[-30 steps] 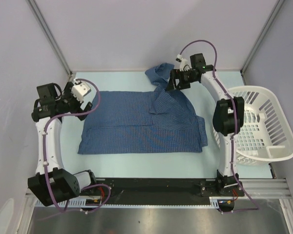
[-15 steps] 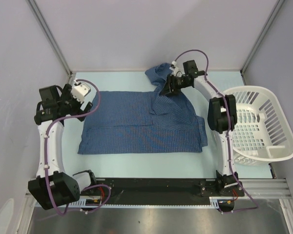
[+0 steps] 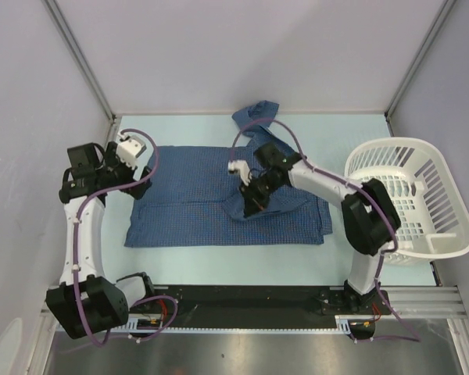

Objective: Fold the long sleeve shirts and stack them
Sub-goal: Fold the shirt

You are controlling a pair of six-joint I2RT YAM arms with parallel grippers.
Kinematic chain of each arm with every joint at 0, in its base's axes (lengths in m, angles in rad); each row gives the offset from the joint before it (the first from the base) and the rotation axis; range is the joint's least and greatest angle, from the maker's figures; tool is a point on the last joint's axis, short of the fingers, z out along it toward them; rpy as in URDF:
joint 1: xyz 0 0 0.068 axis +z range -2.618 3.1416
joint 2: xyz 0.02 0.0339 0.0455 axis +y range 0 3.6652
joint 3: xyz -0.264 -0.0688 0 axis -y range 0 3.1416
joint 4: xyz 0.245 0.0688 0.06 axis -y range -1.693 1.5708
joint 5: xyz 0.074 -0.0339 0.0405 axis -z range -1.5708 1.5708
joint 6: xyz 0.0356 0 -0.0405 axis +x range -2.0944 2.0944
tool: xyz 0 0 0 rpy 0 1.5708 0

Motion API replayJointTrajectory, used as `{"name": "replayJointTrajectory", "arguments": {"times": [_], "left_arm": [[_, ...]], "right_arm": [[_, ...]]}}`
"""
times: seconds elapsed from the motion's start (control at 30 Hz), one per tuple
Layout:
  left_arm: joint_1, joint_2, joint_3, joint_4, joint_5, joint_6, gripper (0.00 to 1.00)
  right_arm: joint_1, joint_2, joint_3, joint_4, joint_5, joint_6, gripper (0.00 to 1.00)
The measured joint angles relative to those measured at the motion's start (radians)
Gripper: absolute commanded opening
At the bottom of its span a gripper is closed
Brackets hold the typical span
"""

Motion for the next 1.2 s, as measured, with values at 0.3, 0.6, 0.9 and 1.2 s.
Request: {"name": "replayJointTrajectory", "arguments": {"times": [0.3,0.6,0.9,1.2], "left_arm": [[0.0,-0.032,-0.055,0.001,0.076,-0.056,0.99],[0.0,-0.092,-0.1,0.117,0.11,-0.198,1.0],[0.0,-0.087,-0.097,0.137,0.13,-0.217,0.99],[0.0,-0.091,-0.097,0.136,0.13,-0.215,0.99]], "right_arm": [[-0.079,-0.122,-0.155,-0.103,0.133,-0.163,0.99],[-0.241,-0.138,-0.077,-0.077,0.077,-0.059,0.78],[-0.241,0.031,-0.057,-0.004,0.093,-0.015,0.84],[-0.24,0.074,-0.032,0.012,0.085,-0.027,0.15]]}}
